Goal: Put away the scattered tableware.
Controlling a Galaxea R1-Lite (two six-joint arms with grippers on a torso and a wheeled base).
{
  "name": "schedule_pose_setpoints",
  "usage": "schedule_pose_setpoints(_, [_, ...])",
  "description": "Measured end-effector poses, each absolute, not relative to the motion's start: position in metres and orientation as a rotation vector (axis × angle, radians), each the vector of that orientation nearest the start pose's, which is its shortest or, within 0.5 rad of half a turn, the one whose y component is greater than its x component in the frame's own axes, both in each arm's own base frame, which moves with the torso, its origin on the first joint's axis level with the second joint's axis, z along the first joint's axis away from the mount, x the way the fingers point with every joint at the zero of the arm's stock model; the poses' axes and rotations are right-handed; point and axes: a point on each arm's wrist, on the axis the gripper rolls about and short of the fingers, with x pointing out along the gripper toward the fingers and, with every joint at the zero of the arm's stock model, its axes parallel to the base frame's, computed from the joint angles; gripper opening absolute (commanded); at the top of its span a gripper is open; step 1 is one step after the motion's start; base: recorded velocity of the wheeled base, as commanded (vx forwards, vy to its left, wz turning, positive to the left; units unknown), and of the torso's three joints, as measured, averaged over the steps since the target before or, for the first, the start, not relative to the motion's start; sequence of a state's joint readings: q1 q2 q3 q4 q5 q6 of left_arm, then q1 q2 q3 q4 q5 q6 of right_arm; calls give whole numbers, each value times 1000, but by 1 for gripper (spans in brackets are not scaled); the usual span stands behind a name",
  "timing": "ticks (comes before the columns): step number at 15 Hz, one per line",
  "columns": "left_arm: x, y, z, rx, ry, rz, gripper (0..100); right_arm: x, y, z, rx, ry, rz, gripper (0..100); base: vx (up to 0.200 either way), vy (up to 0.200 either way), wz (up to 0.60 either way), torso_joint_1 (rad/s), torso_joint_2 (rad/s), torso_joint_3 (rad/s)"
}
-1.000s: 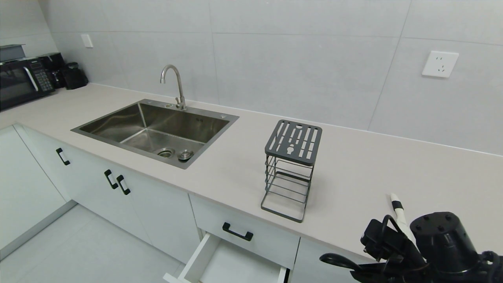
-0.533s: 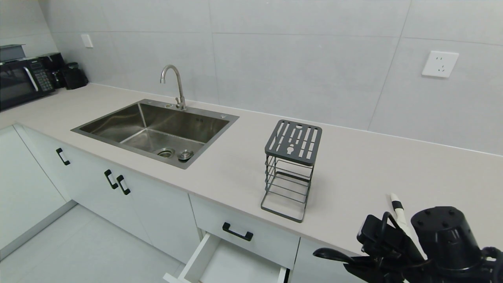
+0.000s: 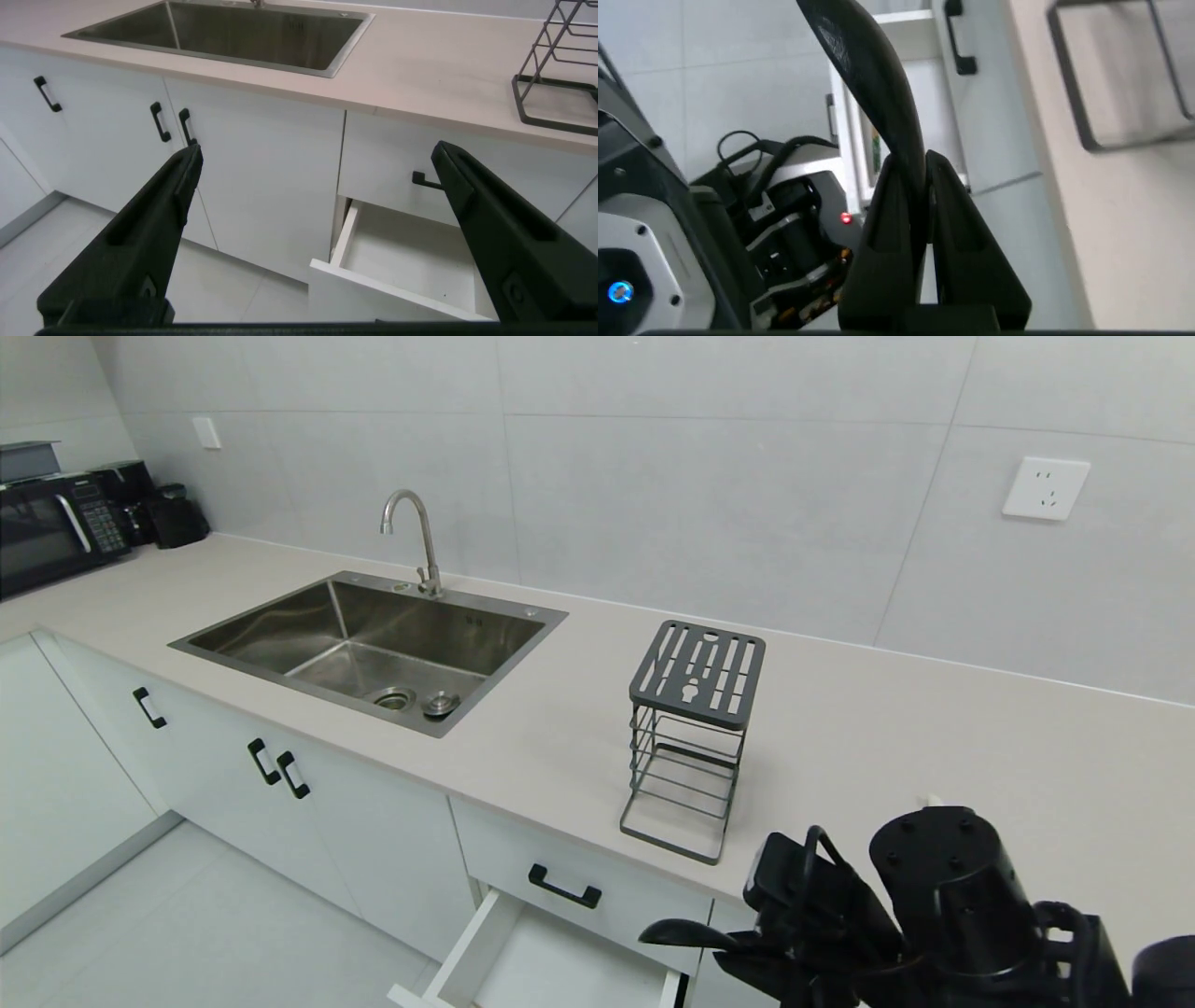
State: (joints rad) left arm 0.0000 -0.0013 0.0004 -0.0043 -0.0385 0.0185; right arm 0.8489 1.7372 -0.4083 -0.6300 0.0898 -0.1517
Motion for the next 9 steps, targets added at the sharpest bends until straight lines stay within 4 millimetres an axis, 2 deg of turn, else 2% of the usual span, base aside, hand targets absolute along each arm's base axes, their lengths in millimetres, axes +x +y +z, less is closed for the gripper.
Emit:
schedule_pose_setpoints(4, [-23,-1,76,19,-5,-38,100,164,213,79,-380,589,993,0,0,0,0,0,0,0])
schedule_pose_setpoints(9, [-23,-1,76,19,-5,-38,100,172,241,84,-267,584,858,0,0,0,0,0,0,0])
